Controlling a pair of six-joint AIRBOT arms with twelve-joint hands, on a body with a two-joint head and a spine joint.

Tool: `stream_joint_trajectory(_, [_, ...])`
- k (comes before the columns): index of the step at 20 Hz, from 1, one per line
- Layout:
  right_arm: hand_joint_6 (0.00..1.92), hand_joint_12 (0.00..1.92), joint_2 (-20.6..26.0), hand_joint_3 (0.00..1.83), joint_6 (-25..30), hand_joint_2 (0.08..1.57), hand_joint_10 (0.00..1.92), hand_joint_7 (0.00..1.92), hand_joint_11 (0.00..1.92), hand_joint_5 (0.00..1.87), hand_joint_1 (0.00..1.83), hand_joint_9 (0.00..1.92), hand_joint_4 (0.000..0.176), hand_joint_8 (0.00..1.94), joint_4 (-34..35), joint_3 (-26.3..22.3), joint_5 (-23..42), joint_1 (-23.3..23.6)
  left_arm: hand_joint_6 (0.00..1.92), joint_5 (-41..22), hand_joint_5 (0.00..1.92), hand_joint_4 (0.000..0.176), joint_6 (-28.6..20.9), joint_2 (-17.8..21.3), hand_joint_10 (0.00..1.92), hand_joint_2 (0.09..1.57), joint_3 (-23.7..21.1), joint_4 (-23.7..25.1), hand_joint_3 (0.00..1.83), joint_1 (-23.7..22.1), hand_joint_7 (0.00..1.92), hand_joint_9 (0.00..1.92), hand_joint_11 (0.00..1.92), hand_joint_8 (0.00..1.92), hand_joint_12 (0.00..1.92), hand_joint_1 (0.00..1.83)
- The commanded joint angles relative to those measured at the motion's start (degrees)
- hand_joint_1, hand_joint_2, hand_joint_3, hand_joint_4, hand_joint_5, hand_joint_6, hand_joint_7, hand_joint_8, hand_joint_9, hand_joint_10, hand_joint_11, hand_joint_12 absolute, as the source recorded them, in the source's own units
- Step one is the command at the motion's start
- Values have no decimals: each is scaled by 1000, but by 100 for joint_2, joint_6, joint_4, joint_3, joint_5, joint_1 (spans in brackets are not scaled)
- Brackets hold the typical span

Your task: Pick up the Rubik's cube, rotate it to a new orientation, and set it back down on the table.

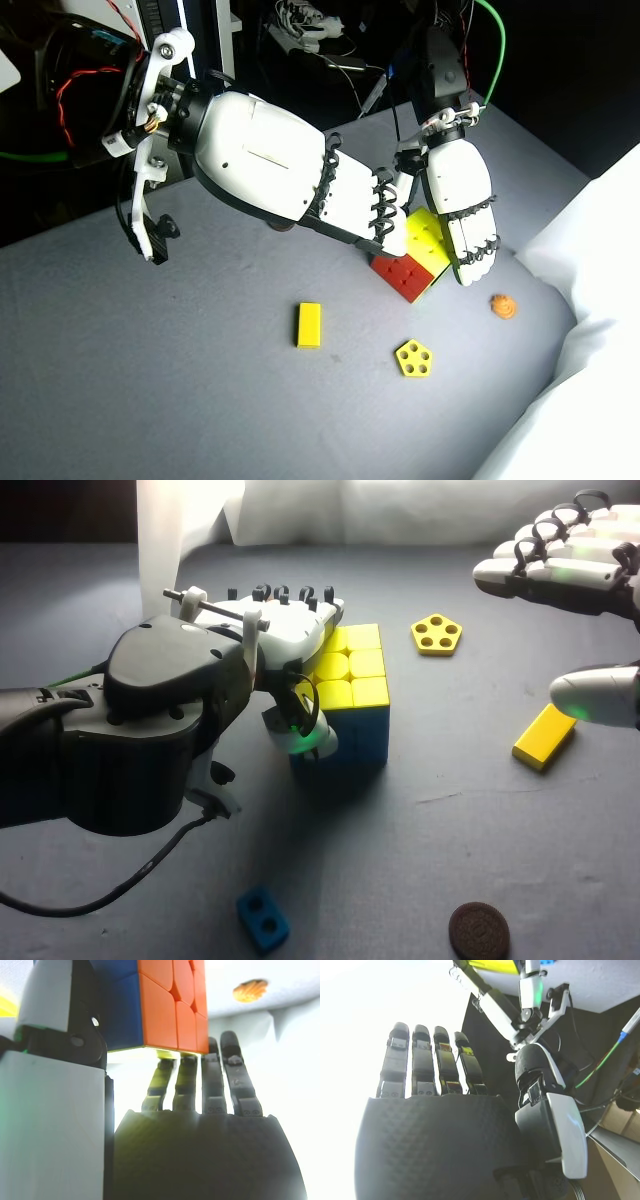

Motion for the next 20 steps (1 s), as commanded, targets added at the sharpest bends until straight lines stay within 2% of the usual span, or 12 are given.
stream_joint_trajectory(1, [0, 0, 54, 3, -2, 1393, 0, 13, 0, 0, 0, 0, 0, 2, 74, 3, 929, 14, 0, -169, 0, 0, 75, 20, 3, 1088, 15, 231, 2, -29, 0, 16, 0, 0, 302, 864])
stream_joint_trajectory(3, [0, 0, 82, 3, -2, 1393, 0, 16, 0, 0, 0, 0, 0, 4, 74, 4, 1100, -87, 0, -181, 0, 0, 83, 21, 7, 1075, 11, 228, 0, -29, 2, 34, 0, 0, 324, 912])
stream_joint_trajectory(6, [0, 0, 82, 3, -2, 1395, 0, 7, 0, 0, 0, 0, 0, 1, 74, 3, 1109, -133, 1, -186, 4, 0, 87, 22, 11, 1118, 12, 228, 11, -31, 52, 70, 0, 11, 375, 853])
stream_joint_trajectory(10, [0, 0, 82, 1, -182, 1390, 0, 23, 0, 0, 0, 0, 0, 6, 74, -1, 1364, -249, 36, -186, 364, 0, 96, 35, 124, 1136, 10, 219, 0, -33, 505, 478, 0, 86, 965, 967])
stream_joint_trajectory(11, [0, 0, 82, 3, -204, 1394, 1, 27, 0, 0, 0, 2, 0, 7, 74, -1, 1405, -274, 19, -189, 497, 0, 98, 38, 448, 1118, 10, 212, 0, -37, 505, 476, 53, 335, 1109, 1067])
stream_joint_trajectory(13, [0, 0, 79, 2, -232, 1393, 3, 35, 0, 0, 0, 7, 0, 10, 74, -9, 1411, -301, 44, -190, 600, 0, 113, 44, 1070, 1148, 7, 206, 1, -49, 263, 288, 53, 1031, 1348, 1086])
stream_joint_trajectory(14, [0, 0, 79, 2, -232, 1392, 5, 42, 0, 0, 0, 12, 0, 12, 74, -10, 1411, -300, 180, -190, 607, 0, 113, 50, 1228, 1159, 2, 203, 0, -53, 227, 243, 26, 1208, 1445, 1110])
stream_joint_trajectory(15, [0, 0, 79, 1, -233, 1391, 0, 21, 0, 0, 0, 1, 0, 2, 74, -9, 1412, -301, 1236, -190, 666, 0, 113, 56, 1369, 1224, -4, 197, 29, -65, 303, 295, 90, 1341, 1563, 1099])
stream_joint_trajectory(16, [0, 0, 79, 1, -235, 1391, 0, 21, 0, 0, 0, 1, 0, 2, 74, -9, 1412, -301, 1236, -190, 666, 0, 113, 56, 1369, 1224, -6, 194, 29, -70, 303, 295, 90, 1341, 1563, 1099])
stream_joint_trajectory(17, [0, 0, 79, 1, -235, 1392, 0, 19, 0, 0, 0, 0, 0, 1, 74, -9, 1422, -301, 1472, -190, 623, 0, 113, 60, 1497, 1287, -12, 194, 15, -78, 277, 273, 94, 1461, 1650, 1037])
stream_joint_trajectory(18, [0, 0, 80, 1, -252, 1391, 0, 14, 0, 0, 0, 0, 0, 0, 74, -7, 1445, -301, 1567, -190, 548, 0, 113, 69, 1565, 1348, -28, 195, 6, -86, 494, 277, 102, 1672, 1702, 1053])
stream_joint_trajectory(20, [0, 0, 82, 2, -270, 1394, 0, 9, 0, 0, 0, 0, 0, 0, 75, -6, 1512, -313, 1639, -189, 485, 3, 113, 107, 1654, 1393, -81, 196, 1, -106, 514, 237, 84, 1794, 1771, 1034])
